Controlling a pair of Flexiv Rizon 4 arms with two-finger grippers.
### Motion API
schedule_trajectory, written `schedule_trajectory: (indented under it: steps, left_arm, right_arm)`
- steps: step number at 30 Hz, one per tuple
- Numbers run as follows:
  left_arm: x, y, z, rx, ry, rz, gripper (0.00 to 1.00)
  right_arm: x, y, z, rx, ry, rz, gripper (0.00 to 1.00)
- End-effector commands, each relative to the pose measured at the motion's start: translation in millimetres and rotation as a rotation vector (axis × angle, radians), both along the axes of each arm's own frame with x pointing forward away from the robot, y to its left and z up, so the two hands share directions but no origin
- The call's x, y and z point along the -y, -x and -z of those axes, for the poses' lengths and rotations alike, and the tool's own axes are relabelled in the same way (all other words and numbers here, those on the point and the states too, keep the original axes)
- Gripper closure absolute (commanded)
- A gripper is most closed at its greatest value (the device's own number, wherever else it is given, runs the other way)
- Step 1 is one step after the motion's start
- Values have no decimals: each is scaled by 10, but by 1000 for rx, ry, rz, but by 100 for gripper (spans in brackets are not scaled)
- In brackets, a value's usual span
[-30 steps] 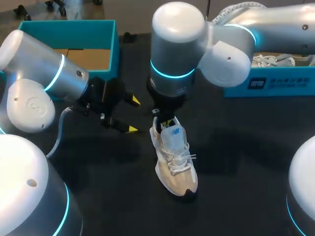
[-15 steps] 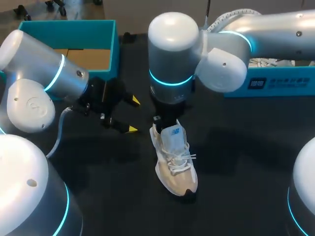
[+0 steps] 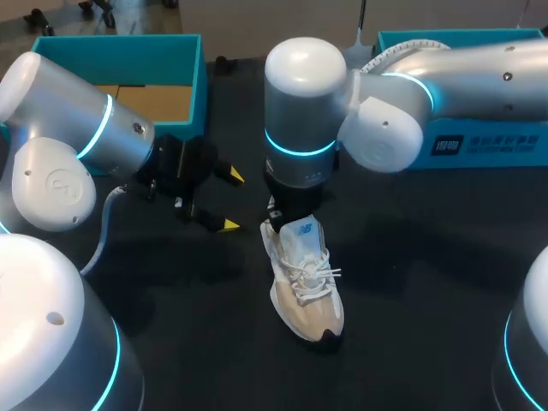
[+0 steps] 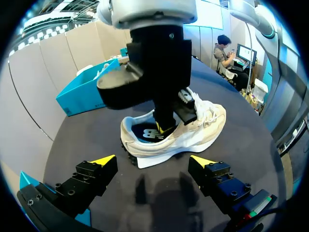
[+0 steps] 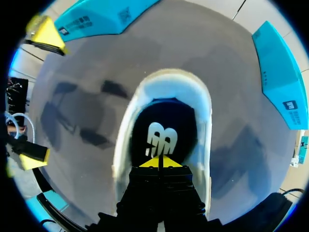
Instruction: Take the shoe out of the shoebox, open the shoe tongue, remove and reinsert the insole, then place the shoe into the shoebox
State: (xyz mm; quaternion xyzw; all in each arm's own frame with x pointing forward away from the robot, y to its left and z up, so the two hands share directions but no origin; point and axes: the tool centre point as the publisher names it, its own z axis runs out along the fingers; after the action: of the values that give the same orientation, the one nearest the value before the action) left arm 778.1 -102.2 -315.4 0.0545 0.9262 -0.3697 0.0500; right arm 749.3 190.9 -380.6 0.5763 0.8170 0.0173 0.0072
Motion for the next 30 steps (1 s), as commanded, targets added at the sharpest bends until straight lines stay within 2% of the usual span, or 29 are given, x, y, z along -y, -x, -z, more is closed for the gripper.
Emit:
schedule_trajectory:
  steps: [1, 6, 12, 14, 17, 24, 30]
  left_arm:
    - [2, 0, 0, -1, -3, 1, 0]
    - [2, 0, 0, -1, -3, 1, 0]
    - [2, 0, 0, -1, -3, 1, 0]
    - [2, 0, 0, -1, -3, 1, 0]
    - [2, 0, 0, -1, -3, 1, 0]
    - [2, 0, 0, -1, -3, 1, 0]
    - [2, 0, 0, -1, -3, 1, 0]
  right_arm:
    - [-16, -21, 185, -22, 5, 9, 100]
    - [-4, -36, 287, -30, 10, 18, 100]
    - [4, -45, 70, 24, 43, 38, 100]
    - [-8, -87, -28, 56, 49, 36, 100]
    - [-36, -149, -67, 80, 41, 29, 100]
    - [-91, -286, 111, 101, -25, 42, 100]
    - [-119, -369, 328, 95, -39, 56, 100]
